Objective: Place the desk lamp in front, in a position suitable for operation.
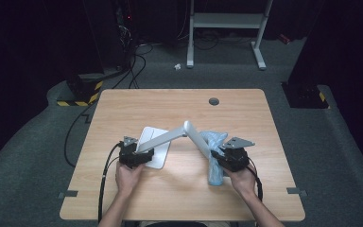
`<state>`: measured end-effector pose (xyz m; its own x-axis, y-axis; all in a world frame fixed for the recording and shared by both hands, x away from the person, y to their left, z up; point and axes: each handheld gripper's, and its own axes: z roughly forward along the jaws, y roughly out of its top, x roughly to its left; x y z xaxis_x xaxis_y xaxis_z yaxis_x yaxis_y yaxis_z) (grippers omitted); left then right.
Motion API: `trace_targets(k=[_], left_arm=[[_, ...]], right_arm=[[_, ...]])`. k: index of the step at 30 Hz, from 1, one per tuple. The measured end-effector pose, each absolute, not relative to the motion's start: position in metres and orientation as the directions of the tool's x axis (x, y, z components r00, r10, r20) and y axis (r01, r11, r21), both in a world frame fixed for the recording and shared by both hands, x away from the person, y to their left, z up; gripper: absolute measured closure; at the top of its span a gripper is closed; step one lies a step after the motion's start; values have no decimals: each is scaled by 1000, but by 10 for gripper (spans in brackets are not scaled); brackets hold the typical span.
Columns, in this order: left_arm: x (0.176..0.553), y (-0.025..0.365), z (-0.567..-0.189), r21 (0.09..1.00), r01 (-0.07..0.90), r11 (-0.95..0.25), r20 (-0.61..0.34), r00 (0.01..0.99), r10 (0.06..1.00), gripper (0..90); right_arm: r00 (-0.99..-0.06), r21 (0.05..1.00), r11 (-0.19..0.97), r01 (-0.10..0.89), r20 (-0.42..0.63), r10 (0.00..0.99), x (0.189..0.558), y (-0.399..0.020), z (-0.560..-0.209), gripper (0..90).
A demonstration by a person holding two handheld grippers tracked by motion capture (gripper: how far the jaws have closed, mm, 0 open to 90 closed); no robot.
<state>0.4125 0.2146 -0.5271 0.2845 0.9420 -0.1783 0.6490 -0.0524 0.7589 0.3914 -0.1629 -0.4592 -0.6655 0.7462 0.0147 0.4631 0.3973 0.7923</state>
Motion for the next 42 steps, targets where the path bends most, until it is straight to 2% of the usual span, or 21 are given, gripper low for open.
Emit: trace_targets(k=[4, 12, 18, 21, 26, 36, 39, 42], left_arm=[[413, 214, -527, 759, 649, -48, -180, 281, 943, 166], [412, 214, -527, 760, 649, -49, -179, 281, 943, 166], [412, 214, -527, 760, 648, -49, -178, 281, 943, 166], [412, 214, -527, 761, 647, -51, -175, 280, 944, 166], [412, 214, -527, 761, 647, -51, -175, 281, 944, 166], [413, 214, -527, 759, 649, -50, -178, 281, 943, 166], [413, 214, -527, 759, 649, -50, -178, 281, 943, 166], [412, 214, -527, 760, 648, -49, -178, 281, 943, 166]], right_arm=[[-687, 816, 398, 419, -2, 726, 387, -157, -439, 740], [-758, 902, 373, 217, -85, 646, 372, -124, -359, 740], [-769, 931, 352, 97, -154, 620, 358, -106, -325, 739], [-756, 929, 361, 81, -178, 629, 356, -106, -330, 739], [-730, 912, 384, 145, -163, 664, 359, -119, -362, 739], [-650, 827, 380, 413, -24, 760, 383, -158, -461, 739], [-635, 811, 365, 458, 11, 773, 389, -165, -476, 739], [-637, 813, 365, 453, 8, 771, 388, -164, -471, 738]])
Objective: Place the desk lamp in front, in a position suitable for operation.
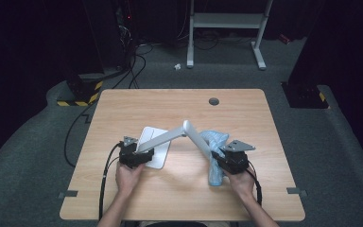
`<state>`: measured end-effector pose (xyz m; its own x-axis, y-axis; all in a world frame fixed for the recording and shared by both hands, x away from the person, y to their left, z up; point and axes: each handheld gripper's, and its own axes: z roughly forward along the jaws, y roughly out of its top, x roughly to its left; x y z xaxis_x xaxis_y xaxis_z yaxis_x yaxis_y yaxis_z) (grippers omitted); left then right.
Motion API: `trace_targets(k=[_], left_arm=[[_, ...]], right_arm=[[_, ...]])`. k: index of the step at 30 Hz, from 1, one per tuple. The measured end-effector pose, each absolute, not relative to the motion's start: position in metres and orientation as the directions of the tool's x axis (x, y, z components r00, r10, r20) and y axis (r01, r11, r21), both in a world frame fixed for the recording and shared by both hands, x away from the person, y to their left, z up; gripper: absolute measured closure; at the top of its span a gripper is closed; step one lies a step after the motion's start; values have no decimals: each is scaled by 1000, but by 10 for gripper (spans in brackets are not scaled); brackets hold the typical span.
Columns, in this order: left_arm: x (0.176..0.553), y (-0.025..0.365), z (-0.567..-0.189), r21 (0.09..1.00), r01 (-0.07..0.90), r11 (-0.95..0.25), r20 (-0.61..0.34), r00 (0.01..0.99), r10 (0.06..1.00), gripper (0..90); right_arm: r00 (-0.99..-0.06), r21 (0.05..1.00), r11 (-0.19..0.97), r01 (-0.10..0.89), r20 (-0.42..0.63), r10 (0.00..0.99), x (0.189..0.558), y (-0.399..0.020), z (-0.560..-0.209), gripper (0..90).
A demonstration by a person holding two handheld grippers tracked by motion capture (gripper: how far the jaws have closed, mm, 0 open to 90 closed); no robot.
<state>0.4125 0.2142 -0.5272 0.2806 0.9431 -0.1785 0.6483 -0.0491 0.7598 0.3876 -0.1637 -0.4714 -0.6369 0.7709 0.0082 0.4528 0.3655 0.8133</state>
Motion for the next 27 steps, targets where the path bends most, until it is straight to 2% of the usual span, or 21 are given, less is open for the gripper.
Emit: trace_targets(k=[6, 13, 17, 20, 23, 27], left_arm=[[412, 213, -527, 762, 645, -53, -170, 279, 945, 166], [412, 213, -527, 764, 643, -54, -167, 277, 946, 166], [412, 213, -527, 765, 642, -56, -164, 278, 947, 166], [411, 213, -527, 766, 640, -59, -160, 278, 947, 166], [411, 212, -527, 766, 639, -60, -158, 279, 947, 166], [411, 212, -526, 770, 634, -73, -142, 282, 949, 166]], right_arm=[[-690, 862, 351, 366, -1, 723, 381, -152, -433, 736], [-755, 925, 331, 185, -82, 651, 371, -125, -364, 733], [-768, 941, 319, 114, -120, 629, 364, -113, -340, 733], [-760, 938, 337, 85, -158, 630, 361, -108, -336, 733], [-758, 939, 331, 99, -144, 637, 360, -115, -346, 733], [-739, 916, 370, 154, -141, 658, 364, -128, -379, 732]])
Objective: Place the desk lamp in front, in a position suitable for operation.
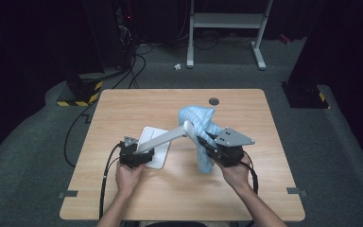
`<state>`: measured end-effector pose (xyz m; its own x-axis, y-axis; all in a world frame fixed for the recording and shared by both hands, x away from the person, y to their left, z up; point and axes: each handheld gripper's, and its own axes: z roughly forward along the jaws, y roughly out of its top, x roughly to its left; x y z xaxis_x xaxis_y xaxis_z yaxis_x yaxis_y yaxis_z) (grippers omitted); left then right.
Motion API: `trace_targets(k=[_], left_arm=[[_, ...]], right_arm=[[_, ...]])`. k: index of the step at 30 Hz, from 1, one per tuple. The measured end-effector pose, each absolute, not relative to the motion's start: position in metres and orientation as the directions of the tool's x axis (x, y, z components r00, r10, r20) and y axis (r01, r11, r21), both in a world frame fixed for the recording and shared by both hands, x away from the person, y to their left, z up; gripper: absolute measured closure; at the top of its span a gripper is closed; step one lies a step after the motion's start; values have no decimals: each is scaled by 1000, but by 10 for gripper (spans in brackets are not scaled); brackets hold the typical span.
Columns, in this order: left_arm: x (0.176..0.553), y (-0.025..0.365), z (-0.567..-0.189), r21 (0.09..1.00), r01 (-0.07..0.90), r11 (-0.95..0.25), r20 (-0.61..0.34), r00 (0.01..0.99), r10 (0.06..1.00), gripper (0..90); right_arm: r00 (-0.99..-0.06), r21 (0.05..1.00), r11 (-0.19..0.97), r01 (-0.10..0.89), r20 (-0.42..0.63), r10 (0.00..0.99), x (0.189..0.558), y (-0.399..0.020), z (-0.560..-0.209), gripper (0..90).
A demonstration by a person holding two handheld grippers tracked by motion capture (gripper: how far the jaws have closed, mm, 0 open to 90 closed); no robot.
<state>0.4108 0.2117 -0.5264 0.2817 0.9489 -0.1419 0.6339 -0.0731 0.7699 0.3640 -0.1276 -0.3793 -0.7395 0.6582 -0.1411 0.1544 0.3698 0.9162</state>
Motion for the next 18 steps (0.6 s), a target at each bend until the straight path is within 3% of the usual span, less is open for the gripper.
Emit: trace_targets(k=[4, 10, 18], left_arm=[[410, 211, -526, 774, 628, -84, -126, 283, 951, 169], [410, 211, -526, 773, 629, -83, -128, 283, 951, 171], [411, 212, -526, 771, 633, -74, -139, 280, 950, 175]], right_arm=[[-716, 891, 362, 274, -62, 695, 373, -146, -423, 731], [-668, 828, 392, 400, -29, 743, 381, -162, -471, 732], [-652, 773, 448, 448, -60, 755, 385, -167, -486, 731]])
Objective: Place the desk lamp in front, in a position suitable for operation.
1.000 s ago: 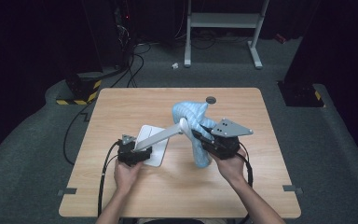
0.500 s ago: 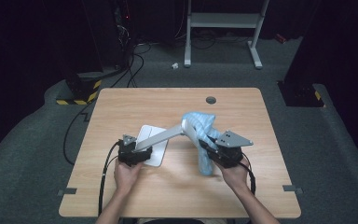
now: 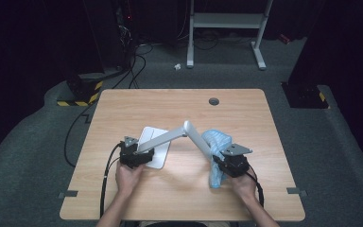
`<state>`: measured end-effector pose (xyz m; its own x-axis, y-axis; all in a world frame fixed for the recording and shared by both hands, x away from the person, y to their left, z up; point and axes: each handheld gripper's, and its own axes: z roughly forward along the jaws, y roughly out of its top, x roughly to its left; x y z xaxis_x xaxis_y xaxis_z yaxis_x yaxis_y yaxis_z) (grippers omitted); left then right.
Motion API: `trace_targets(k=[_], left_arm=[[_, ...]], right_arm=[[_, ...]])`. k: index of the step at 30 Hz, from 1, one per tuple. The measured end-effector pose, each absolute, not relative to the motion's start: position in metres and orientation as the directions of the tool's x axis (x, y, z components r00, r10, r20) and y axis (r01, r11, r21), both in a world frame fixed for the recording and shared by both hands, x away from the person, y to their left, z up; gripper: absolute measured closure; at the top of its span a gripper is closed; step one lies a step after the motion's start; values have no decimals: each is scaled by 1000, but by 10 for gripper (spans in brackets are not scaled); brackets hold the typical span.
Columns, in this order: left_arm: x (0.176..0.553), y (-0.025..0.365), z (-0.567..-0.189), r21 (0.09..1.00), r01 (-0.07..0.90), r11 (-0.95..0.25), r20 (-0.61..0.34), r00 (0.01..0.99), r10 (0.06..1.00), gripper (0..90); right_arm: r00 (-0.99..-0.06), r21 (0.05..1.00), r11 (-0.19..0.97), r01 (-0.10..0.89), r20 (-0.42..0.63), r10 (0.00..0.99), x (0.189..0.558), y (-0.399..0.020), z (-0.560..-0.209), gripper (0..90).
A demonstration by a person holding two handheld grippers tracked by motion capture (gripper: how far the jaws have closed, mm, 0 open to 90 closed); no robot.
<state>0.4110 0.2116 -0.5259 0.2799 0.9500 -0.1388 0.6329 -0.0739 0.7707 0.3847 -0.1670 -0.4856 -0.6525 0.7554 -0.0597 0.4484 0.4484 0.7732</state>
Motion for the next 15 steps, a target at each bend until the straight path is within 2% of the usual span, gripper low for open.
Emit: trace_targets(k=[9, 15], left_arm=[[411, 211, -526, 773, 631, -70, -139, 275, 951, 189], [413, 209, -525, 771, 635, -59, -141, 259, 956, 196]], right_arm=[[-645, 770, 435, 466, -41, 763, 354, -187, -477, 727], [-623, 741, 481, 468, -110, 775, 356, -194, -481, 701]])
